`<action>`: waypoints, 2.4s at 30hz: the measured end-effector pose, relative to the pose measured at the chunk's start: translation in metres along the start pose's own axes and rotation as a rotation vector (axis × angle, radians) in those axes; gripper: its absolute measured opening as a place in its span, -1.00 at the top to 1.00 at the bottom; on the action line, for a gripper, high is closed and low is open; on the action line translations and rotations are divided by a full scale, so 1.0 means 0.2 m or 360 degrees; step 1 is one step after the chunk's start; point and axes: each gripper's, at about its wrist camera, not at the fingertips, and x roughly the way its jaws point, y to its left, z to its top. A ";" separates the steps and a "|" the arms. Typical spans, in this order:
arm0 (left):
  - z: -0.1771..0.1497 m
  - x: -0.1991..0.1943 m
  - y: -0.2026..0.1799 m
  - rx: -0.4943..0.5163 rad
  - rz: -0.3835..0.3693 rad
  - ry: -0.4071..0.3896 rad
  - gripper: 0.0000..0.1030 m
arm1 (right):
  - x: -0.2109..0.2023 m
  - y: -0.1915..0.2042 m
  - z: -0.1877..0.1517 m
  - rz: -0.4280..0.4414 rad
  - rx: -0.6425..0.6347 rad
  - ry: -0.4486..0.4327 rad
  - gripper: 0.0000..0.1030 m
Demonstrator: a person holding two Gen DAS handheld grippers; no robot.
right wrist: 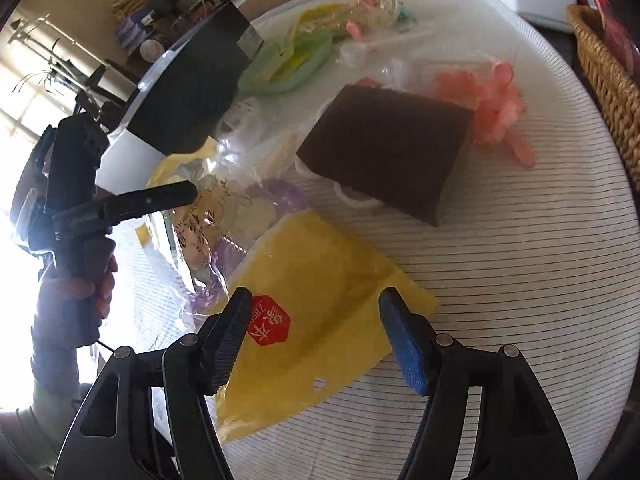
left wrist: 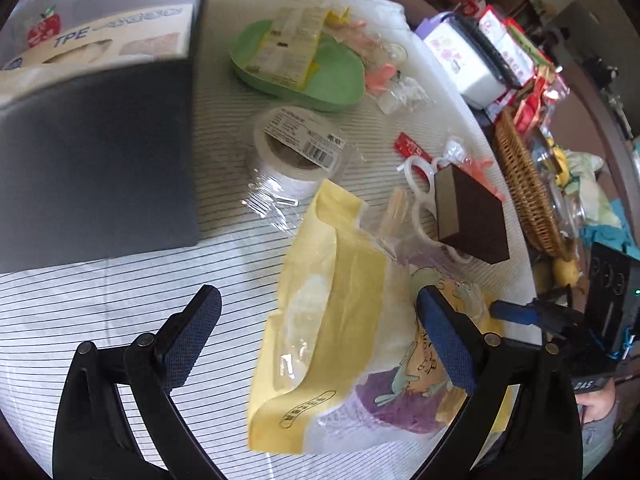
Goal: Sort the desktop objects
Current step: 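Grasp the yellow rabbit-print food bag with the right gripper and lift, then lower the yellow rabbit-print bag into the black box and open the right gripper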
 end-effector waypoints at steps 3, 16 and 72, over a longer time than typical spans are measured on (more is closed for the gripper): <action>-0.01 -0.01 -0.04 0.0025 -0.0075 0.0010 -0.40 | 0.00 0.04 0.03 0.0020 -0.0043 -0.0072 -0.10; 0.00 -0.04 -0.08 0.0045 -0.0030 -0.0046 -0.12 | 0.00 0.05 -0.02 -0.0011 0.0081 -0.0054 -0.16; -0.07 0.08 -0.20 -0.0066 -0.0271 0.0133 -0.27 | -0.17 -0.06 -0.33 -0.0110 0.0559 -0.0413 -0.07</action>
